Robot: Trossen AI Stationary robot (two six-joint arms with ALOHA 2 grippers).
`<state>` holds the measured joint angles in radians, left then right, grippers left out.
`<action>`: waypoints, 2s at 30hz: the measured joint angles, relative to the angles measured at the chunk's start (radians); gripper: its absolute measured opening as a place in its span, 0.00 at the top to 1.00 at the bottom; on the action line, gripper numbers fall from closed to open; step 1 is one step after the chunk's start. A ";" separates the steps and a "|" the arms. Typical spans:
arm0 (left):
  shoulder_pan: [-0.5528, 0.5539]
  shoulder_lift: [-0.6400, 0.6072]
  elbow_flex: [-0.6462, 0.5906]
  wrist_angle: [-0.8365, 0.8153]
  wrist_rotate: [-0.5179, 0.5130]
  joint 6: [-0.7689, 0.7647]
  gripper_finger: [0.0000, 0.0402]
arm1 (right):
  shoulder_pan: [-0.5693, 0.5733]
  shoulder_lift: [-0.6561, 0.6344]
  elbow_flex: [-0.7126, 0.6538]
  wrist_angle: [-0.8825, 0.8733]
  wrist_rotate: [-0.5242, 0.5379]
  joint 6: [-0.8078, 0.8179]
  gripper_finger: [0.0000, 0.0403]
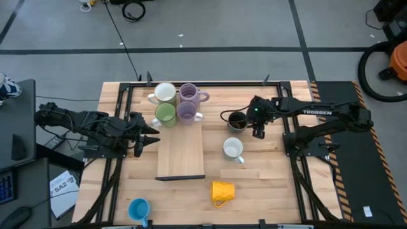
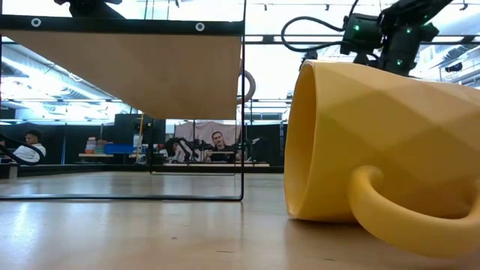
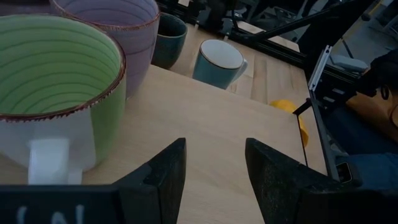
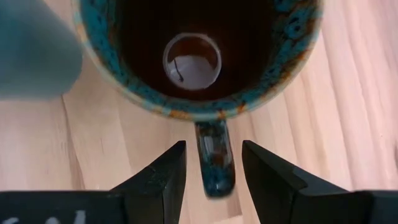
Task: Place coffee mugs
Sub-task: Put the blue patterned mug on the shelf
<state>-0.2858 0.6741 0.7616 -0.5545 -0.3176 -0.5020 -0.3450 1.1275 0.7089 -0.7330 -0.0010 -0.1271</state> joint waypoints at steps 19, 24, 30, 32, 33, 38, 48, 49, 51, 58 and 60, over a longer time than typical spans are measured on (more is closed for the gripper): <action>0.000 0.000 0.000 0.000 0.000 0.000 0.57 | 0.002 0.000 -0.009 0.038 -0.001 0.109 0.61; 0.000 0.000 0.000 0.000 0.000 0.000 0.57 | 0.002 0.000 -0.009 0.038 -0.011 0.109 0.68; 0.000 0.000 0.000 0.000 0.000 0.000 0.57 | 0.003 -0.001 -0.009 0.037 -0.032 0.130 0.82; 0.000 0.000 0.000 0.000 0.000 0.000 0.57 | 0.003 -0.001 -0.009 0.037 -0.034 0.135 0.83; 0.000 0.000 0.000 0.000 0.000 0.000 0.57 | 0.003 -0.001 -0.009 0.037 -0.041 0.135 0.83; 0.000 0.000 0.000 0.000 0.000 0.000 0.57 | 0.005 -0.001 -0.009 0.041 -0.051 0.174 0.82; 0.000 0.000 0.000 0.000 0.000 0.000 0.57 | 0.016 -0.001 -0.010 0.080 -0.052 0.189 0.83; 0.000 0.000 0.000 0.000 0.000 0.000 0.57 | 0.022 -0.001 -0.010 0.089 -0.052 0.191 0.83; 0.000 0.000 0.000 0.000 0.000 0.000 0.57 | 0.038 -0.001 -0.010 0.111 -0.053 0.192 0.83; 0.000 0.000 0.000 0.000 0.000 0.000 0.57 | 0.090 -0.001 0.017 0.128 -0.056 0.207 0.83; 0.000 0.000 0.000 0.000 0.000 0.000 0.57 | 0.102 -0.001 0.034 0.131 -0.056 0.207 0.83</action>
<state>-0.2859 0.6739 0.7616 -0.5541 -0.3180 -0.5022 -0.2431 1.1267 0.7431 -0.6017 -0.0570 0.0801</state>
